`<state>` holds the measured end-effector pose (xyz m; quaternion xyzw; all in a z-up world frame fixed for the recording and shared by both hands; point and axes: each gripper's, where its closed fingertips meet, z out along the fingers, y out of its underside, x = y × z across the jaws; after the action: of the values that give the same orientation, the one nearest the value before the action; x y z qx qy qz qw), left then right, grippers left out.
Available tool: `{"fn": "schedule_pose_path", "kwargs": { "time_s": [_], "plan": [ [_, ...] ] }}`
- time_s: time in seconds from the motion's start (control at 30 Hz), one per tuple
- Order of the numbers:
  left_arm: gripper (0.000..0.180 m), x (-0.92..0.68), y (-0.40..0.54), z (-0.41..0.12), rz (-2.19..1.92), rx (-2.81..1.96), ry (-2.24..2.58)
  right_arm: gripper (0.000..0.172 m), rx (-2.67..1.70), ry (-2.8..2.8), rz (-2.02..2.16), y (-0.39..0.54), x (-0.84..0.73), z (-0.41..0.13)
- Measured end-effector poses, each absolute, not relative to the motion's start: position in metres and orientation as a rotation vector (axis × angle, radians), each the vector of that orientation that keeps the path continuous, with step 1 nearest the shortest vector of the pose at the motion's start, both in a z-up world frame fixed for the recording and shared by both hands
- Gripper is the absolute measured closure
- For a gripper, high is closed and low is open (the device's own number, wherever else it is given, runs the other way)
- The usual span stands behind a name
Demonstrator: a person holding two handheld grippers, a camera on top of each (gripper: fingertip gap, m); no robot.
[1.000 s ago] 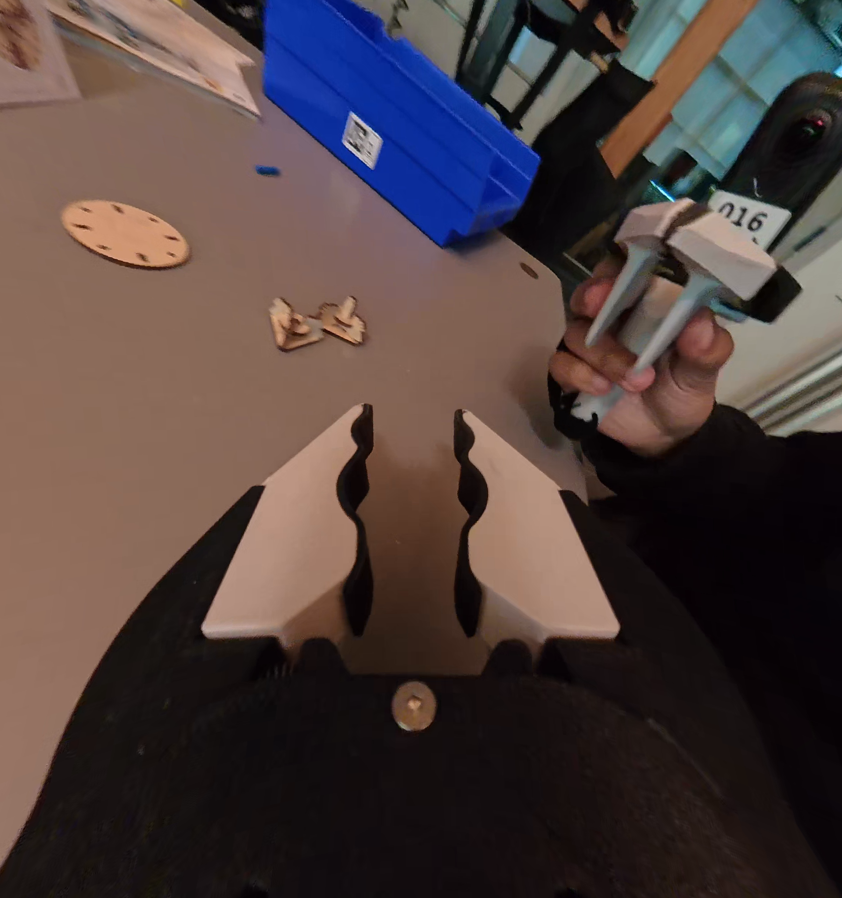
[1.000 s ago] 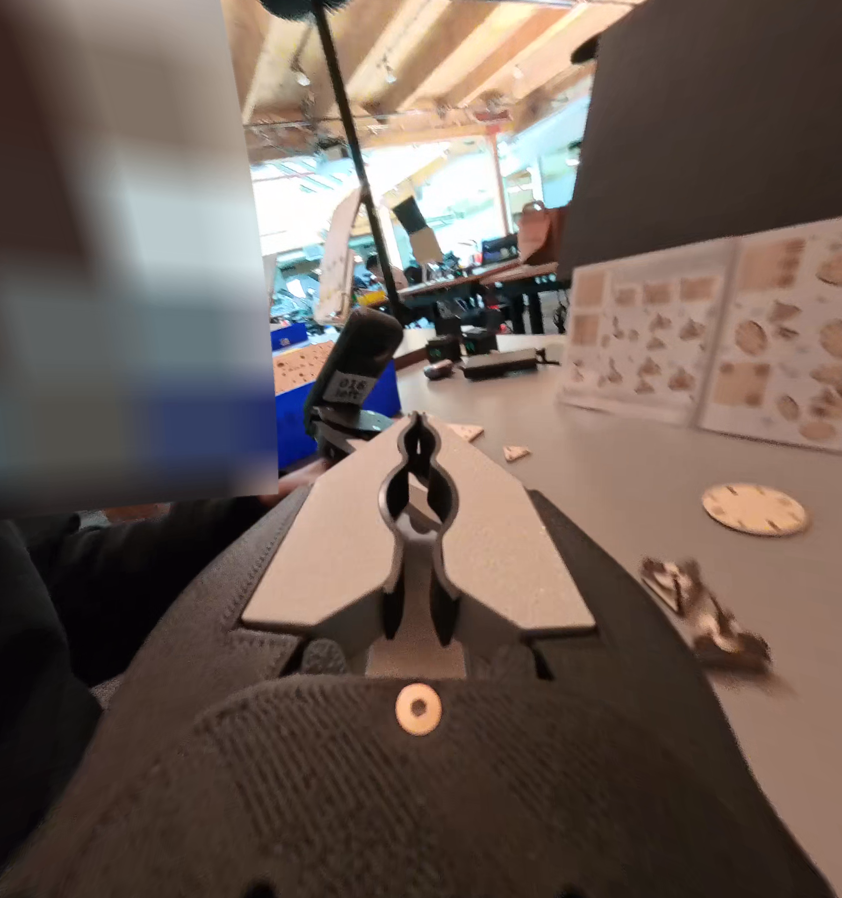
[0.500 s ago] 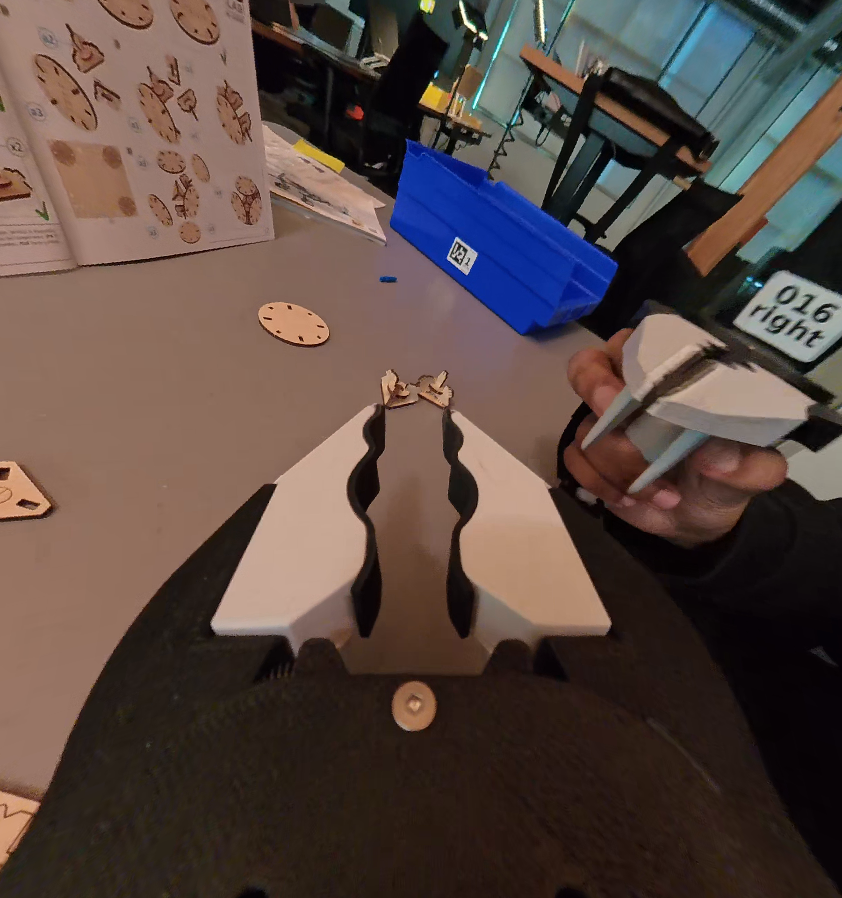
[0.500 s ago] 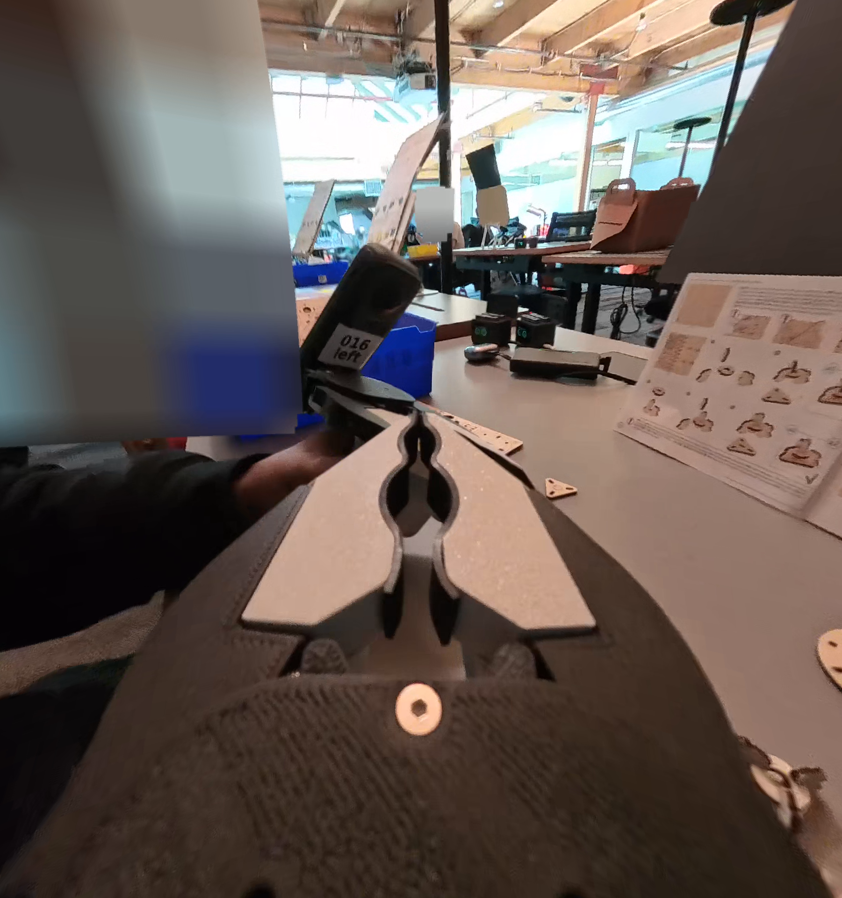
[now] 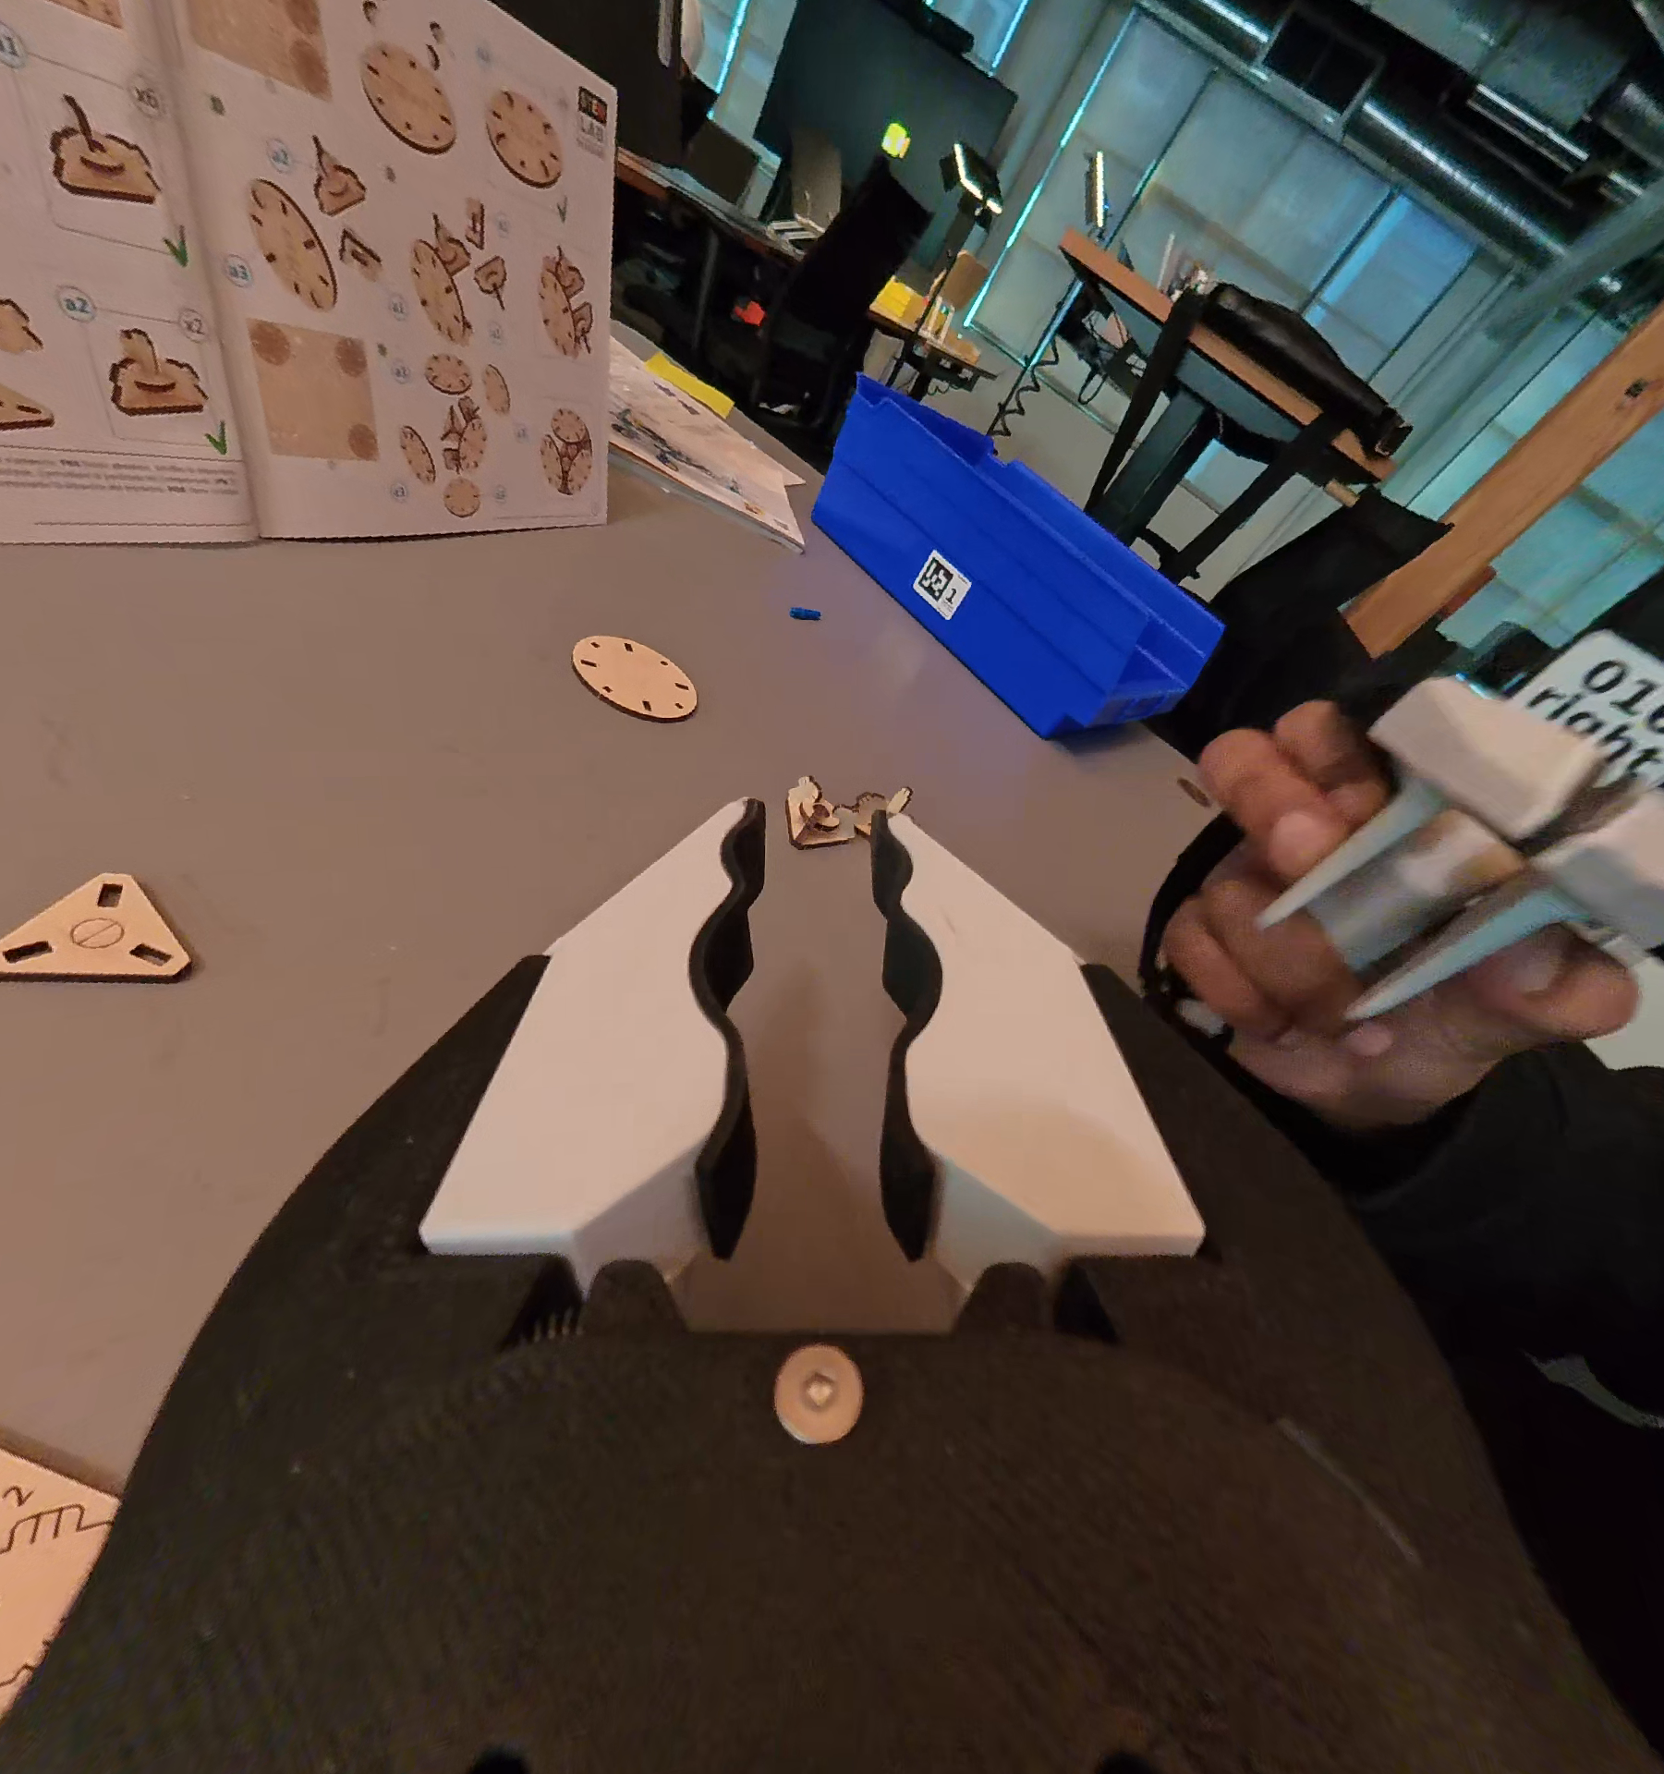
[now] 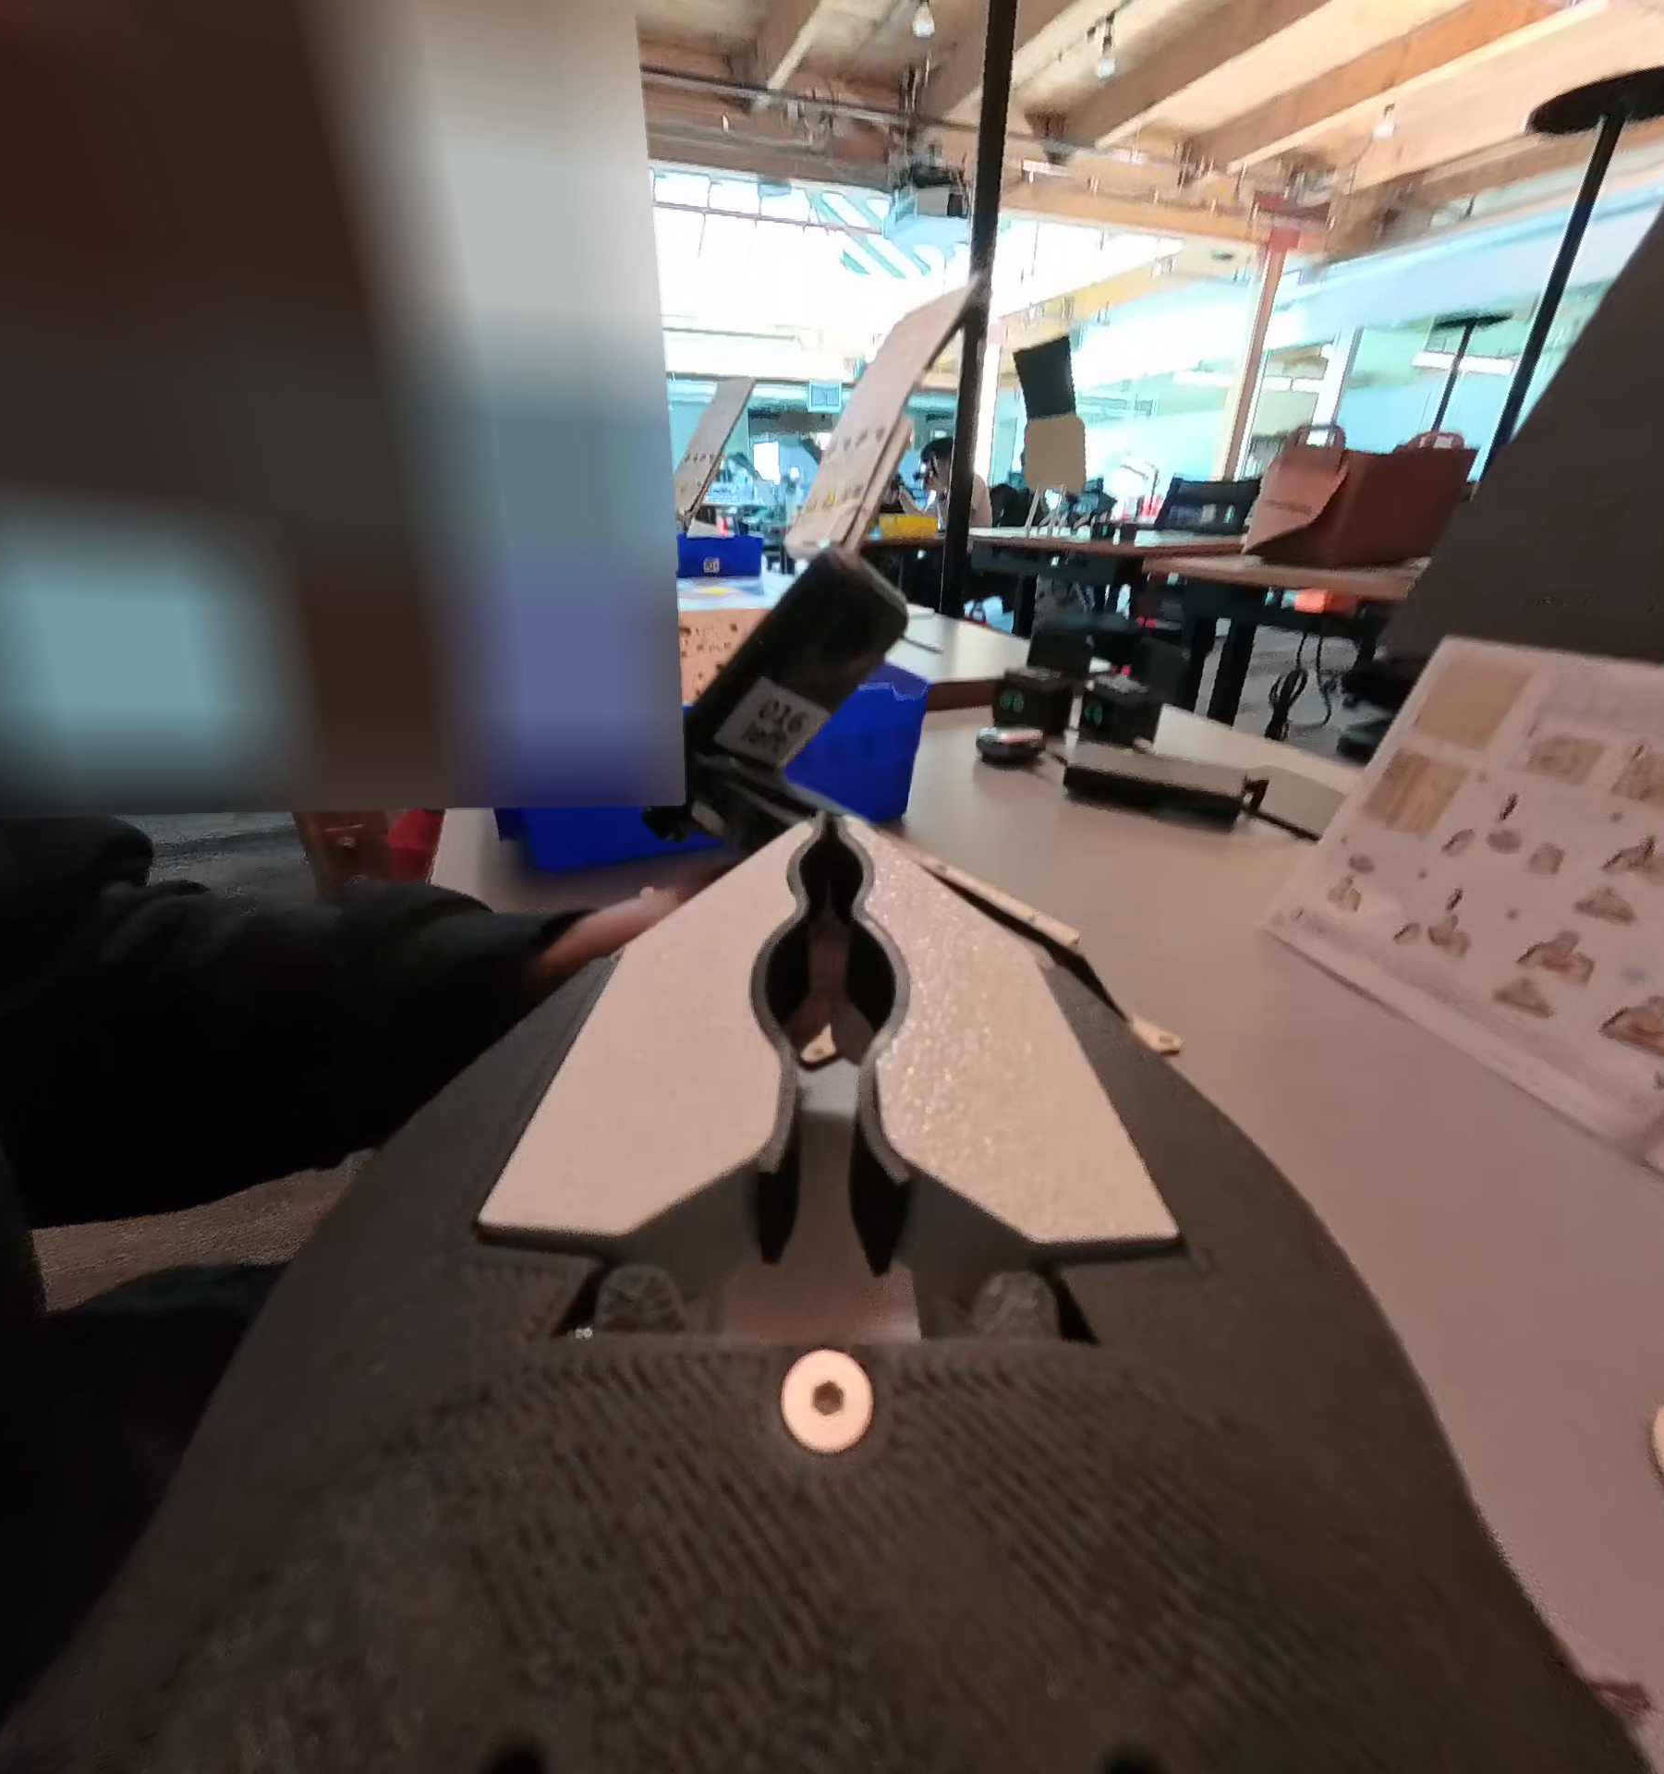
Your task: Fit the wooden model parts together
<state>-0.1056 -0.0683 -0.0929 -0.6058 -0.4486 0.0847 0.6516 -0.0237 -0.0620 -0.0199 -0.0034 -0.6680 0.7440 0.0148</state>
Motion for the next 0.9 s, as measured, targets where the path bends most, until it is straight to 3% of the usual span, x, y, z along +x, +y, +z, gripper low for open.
{"fn": "schedule_pose_path", "kwargs": {
  "time_s": [0.07,0.2,0.5,0.9],
  "plan": [
    [0.16,-0.106,-0.067,-0.094,0.199,-1.388,-1.018,0.172,0.022,-2.057,2.319,-0.062,-0.018,-0.016],
    [0.16,-0.106,-0.066,-0.095,0.224,-1.409,-1.016,0.172,-0.027,-2.229,2.252,-0.074,-0.018,-0.057],
    [0.16,-0.106,-0.067,-0.096,0.215,-1.405,-1.021,0.172,-0.051,-2.109,2.314,-0.058,-0.022,-0.024],
    [0.159,-0.106,-0.067,-0.097,0.208,-1.407,-1.026,0.172,-0.108,-2.069,2.392,-0.045,-0.022,-0.026]
  ]
}}
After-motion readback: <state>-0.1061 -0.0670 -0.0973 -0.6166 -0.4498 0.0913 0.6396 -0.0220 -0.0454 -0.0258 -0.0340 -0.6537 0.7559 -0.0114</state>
